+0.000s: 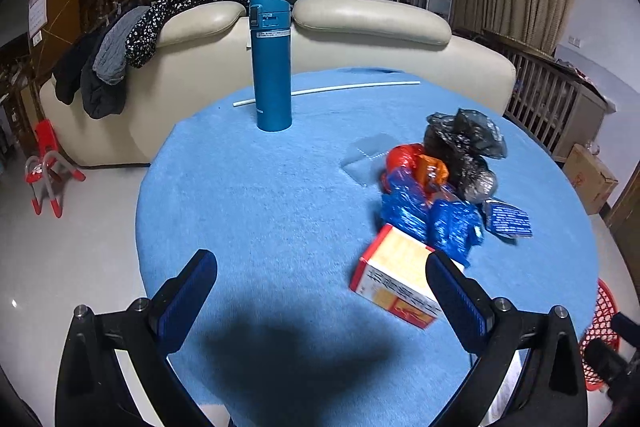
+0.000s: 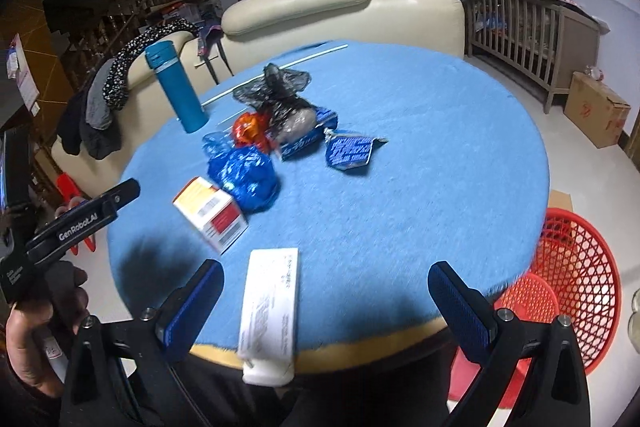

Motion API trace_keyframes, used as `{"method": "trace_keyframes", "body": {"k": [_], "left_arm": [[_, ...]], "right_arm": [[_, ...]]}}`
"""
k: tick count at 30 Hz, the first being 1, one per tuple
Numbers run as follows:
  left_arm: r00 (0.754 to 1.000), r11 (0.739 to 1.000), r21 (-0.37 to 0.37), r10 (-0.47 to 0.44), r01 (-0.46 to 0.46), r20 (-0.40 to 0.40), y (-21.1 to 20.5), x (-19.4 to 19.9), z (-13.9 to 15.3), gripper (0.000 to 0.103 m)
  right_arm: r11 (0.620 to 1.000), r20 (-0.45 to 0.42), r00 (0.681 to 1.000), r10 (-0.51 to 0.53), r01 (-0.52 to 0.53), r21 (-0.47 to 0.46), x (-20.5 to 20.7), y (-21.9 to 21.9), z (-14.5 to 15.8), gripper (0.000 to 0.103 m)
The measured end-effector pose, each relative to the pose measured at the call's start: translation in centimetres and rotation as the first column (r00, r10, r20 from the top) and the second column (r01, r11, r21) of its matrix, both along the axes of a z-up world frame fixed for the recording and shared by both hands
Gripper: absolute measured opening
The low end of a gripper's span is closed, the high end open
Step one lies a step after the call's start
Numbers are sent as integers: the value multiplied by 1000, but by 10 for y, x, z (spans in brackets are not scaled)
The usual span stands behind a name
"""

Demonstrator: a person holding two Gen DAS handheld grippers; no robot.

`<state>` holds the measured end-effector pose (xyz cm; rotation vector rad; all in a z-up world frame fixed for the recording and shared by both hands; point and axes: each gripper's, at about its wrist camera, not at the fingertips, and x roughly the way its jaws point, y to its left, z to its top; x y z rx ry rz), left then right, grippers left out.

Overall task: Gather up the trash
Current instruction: 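Reach the right tool to the white paper leaflet and grasp it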

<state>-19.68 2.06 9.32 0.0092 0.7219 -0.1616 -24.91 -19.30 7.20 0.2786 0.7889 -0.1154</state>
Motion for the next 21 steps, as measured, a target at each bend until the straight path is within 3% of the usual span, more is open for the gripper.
{"method": "trace_keyframes", "body": {"k": [15, 21], "left_arm": [[998, 998, -37, 57, -57, 7, 24, -8, -3, 103], [999, 999, -19, 48, -48, 5, 21, -9, -4, 103]], "right_arm": [[996, -91, 992, 91, -92, -8, 1, 32, -28, 103], [994, -94, 990, 106, -108, -17, 1, 37, -27, 103]]}}
